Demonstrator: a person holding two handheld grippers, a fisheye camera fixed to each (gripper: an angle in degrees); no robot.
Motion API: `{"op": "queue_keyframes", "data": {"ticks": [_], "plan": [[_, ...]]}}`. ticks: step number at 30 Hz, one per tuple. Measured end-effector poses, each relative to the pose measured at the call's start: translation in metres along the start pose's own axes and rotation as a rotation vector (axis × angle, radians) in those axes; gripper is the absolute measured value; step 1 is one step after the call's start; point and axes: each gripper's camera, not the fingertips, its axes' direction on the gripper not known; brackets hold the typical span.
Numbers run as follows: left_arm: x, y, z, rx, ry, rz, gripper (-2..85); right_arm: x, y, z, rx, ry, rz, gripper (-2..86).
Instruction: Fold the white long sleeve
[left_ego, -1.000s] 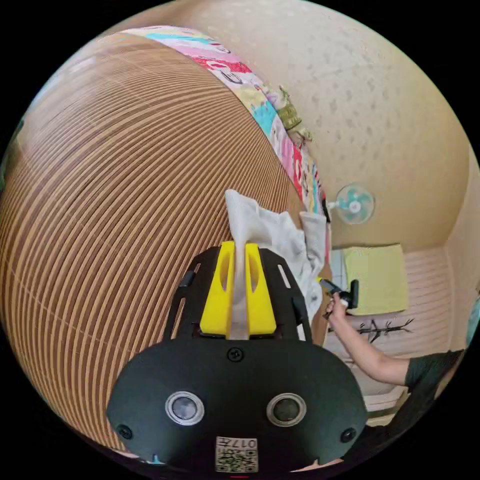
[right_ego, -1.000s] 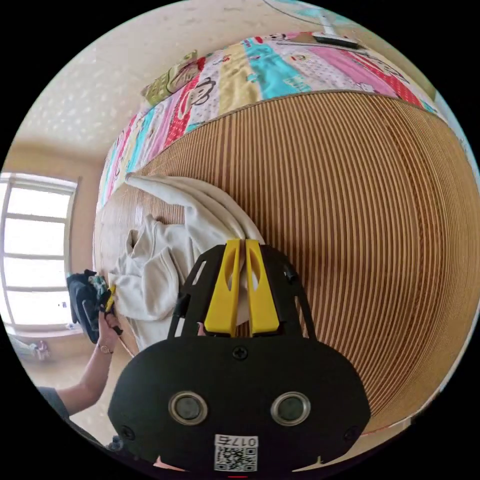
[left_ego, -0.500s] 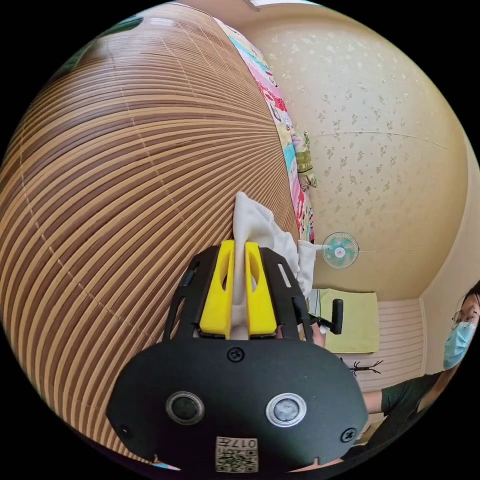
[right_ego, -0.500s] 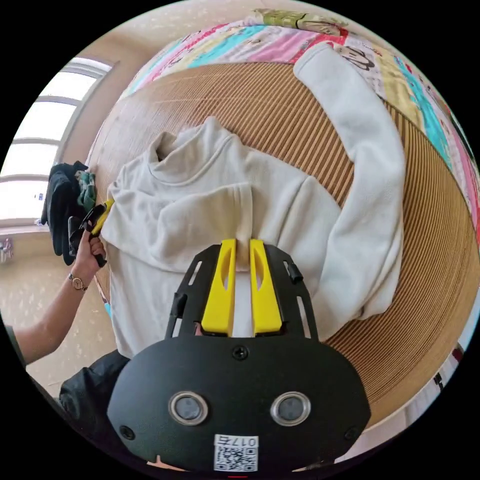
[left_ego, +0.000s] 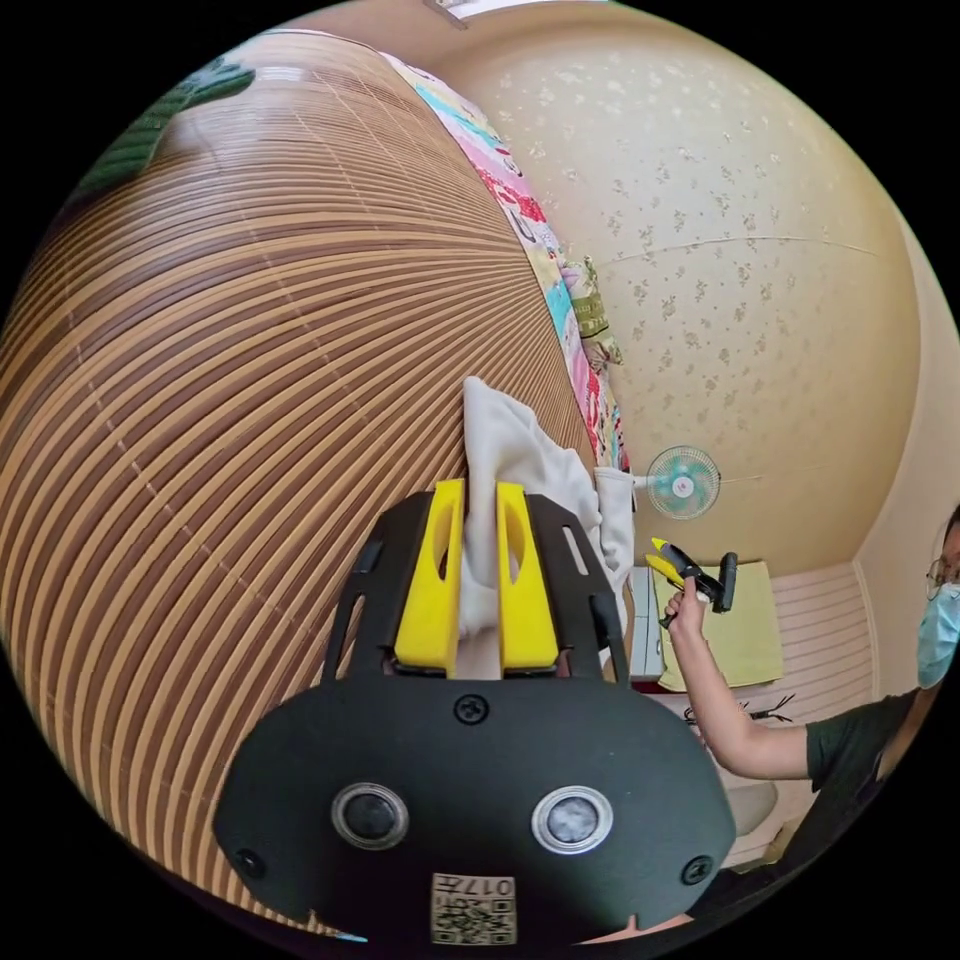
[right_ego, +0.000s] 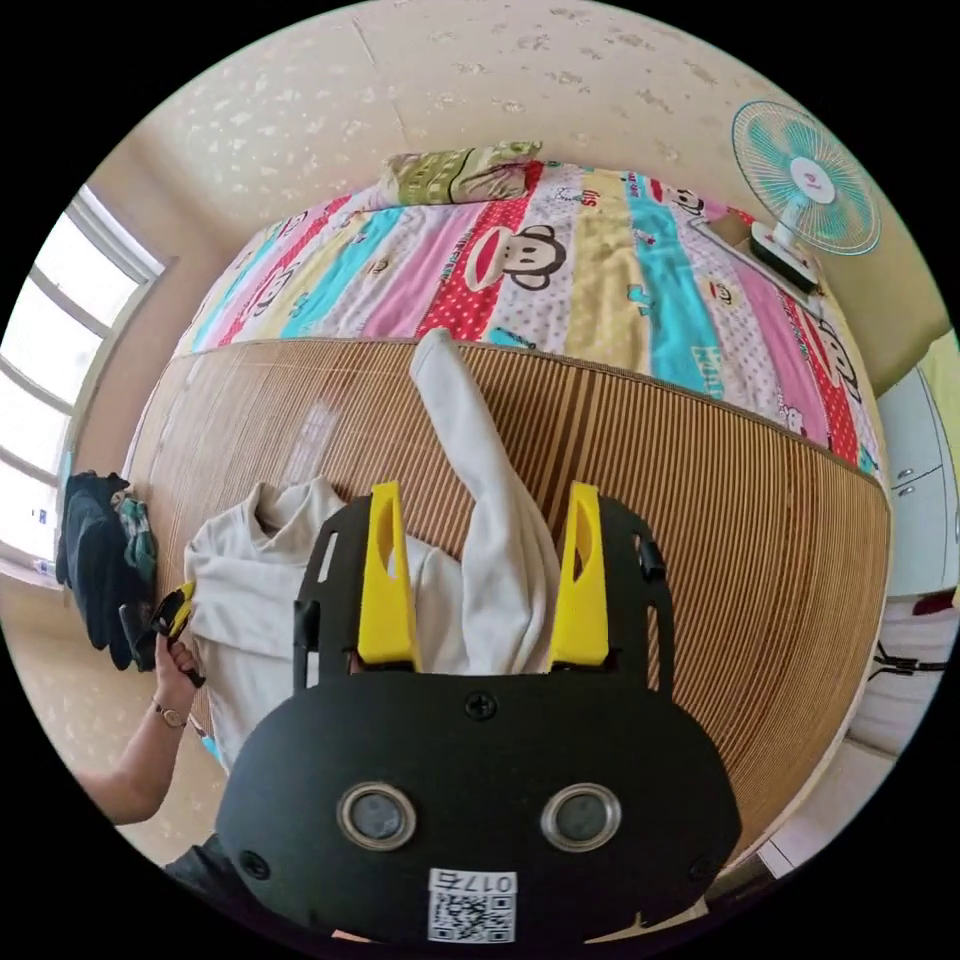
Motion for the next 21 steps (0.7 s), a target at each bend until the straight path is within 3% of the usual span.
{"op": "queue_keyframes", "data": {"ticks": [2,4,8,11,14,16,18,21], "plan": [[0.000,0.009,-0.009,0.027,-0.006,-0.010,6.5,0.003,-0.026,0.033,-0.162,-0.085,-0.119,7.9],[0.003,0.016,-0.019,0.056,-0.007,-0.003,6.6,0.003,-0.032,0.047,-0.231,-0.164,-0.219,5.2],[0.019,0.038,-0.045,0.104,-0.052,0.059,7.3,-0.048,0.014,-0.060,0.222,-0.235,-0.350,4.0],[0.037,0.052,-0.055,0.128,-0.042,0.104,9.9,-0.112,0.064,-0.095,0.301,-0.334,-0.565,4.1],[0.059,0.060,-0.048,0.124,0.012,0.149,13.6,-0.161,0.098,-0.058,0.182,-0.445,-0.700,4.8],[0.070,0.060,-0.038,0.126,0.032,0.161,16.3,-0.182,0.108,-0.004,-0.067,-0.431,-0.760,5.6],[0.075,0.054,-0.024,0.113,0.021,0.164,18.0,-0.174,0.113,0.049,-0.339,-0.496,-0.624,6.8],[0.067,0.034,0.005,0.050,-0.045,0.085,19.1,-0.130,0.125,0.038,-0.251,-0.766,-0.505,5.7]]}}
